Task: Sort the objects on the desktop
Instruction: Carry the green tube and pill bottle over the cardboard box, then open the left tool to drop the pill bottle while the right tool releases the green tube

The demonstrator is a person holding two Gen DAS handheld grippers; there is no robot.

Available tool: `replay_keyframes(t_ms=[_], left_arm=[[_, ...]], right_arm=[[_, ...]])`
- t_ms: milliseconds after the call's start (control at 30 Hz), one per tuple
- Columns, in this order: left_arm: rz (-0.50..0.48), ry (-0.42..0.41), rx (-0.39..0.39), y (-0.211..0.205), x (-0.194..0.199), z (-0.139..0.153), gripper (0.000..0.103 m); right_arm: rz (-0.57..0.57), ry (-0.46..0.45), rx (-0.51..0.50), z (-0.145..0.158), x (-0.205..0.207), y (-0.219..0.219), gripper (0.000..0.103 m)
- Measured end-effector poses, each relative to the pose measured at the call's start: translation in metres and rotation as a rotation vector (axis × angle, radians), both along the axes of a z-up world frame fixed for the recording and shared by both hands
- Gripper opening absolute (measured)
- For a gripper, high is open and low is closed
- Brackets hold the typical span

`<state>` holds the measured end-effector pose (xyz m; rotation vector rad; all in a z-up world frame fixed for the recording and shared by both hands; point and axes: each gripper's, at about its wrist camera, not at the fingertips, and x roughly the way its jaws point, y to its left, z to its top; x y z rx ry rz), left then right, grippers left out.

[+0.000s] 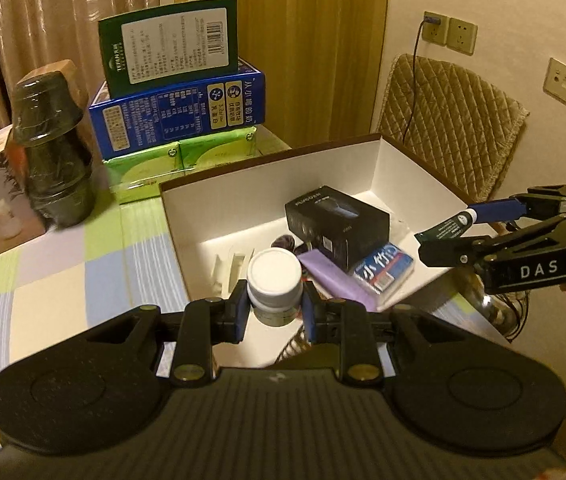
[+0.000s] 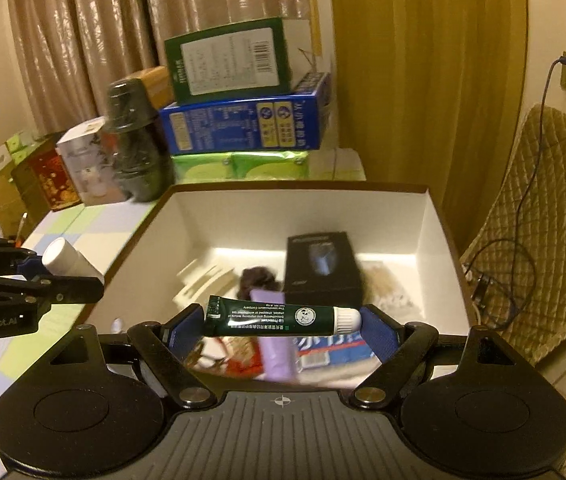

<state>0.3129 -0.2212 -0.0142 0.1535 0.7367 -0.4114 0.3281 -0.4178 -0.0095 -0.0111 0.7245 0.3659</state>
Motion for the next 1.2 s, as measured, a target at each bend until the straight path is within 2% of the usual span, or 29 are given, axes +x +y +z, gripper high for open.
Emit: replay_keyframes(t_ms=[333, 833, 1100, 1200], left_arm=[[0.027, 0.056, 0.036, -0.021, 0.043, -0.018, 0.022], [0.048, 0.185, 0.077, -0.045, 0.086, -0.060, 0.022], [0.056, 0.200, 0.101, -0.056, 0.100, -0.072, 0.022], [0.061, 0.193, 0.106, -0.060, 0.102, -0.072, 0.026]], right_arm=[[-0.008, 0.059, -0.014, -0.023, 0.037, -0.008, 0.082], [-0.004, 0.120, -0.049, -0.045, 0.055, -0.023, 0.082], [0.016, 0.128, -0.052, -0.050, 0.059, -0.025, 0.082], [0.021, 0.129, -0.052, -0.051, 0.062, -0.026, 0.082]])
